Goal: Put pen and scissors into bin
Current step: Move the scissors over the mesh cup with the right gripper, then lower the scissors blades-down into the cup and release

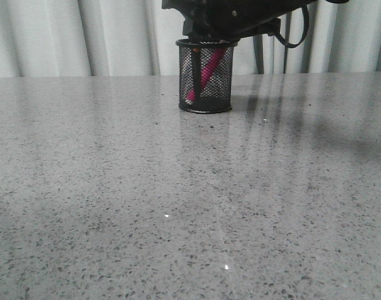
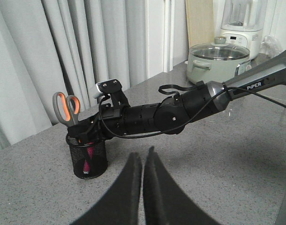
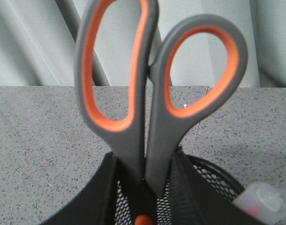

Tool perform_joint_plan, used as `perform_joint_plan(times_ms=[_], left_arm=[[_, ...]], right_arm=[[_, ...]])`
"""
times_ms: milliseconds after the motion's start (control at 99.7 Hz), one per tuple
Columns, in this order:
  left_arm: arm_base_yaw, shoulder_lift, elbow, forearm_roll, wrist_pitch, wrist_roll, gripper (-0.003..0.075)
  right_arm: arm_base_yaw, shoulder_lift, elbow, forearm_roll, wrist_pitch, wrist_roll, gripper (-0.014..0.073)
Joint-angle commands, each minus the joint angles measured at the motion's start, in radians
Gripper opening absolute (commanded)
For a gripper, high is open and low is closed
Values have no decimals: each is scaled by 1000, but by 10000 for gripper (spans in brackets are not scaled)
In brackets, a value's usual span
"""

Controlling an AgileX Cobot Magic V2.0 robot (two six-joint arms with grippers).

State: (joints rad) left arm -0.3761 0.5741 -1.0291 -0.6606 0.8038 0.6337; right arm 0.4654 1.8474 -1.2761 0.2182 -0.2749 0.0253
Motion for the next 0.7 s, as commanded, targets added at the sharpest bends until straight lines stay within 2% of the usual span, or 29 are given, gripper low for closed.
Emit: perform_joint_plan(times_ms=[0, 70, 140, 331, 401, 692], left_arm=[[2, 6, -22, -35, -53, -12, -19], [2, 6, -22, -35, -51, -12, -19], [2, 6, -22, -35, -49, -12, -19], [2, 6, -22, -35, -47, -12, -19], [2, 6, -22, -35, -47, -12, -19], [2, 6, -22, -35, -47, -12, -19]], right_arm=[[-2, -43, -27, -2, -23, -4, -76], [-2, -43, -27, 9, -6, -2, -66], [-2, -43, -27, 45, 7, 13, -15], [-2, -43, -27, 74, 11, 41, 270], [-2, -43, -27, 74, 11, 41, 333], [-2, -47, -27, 74, -5, 41, 351]])
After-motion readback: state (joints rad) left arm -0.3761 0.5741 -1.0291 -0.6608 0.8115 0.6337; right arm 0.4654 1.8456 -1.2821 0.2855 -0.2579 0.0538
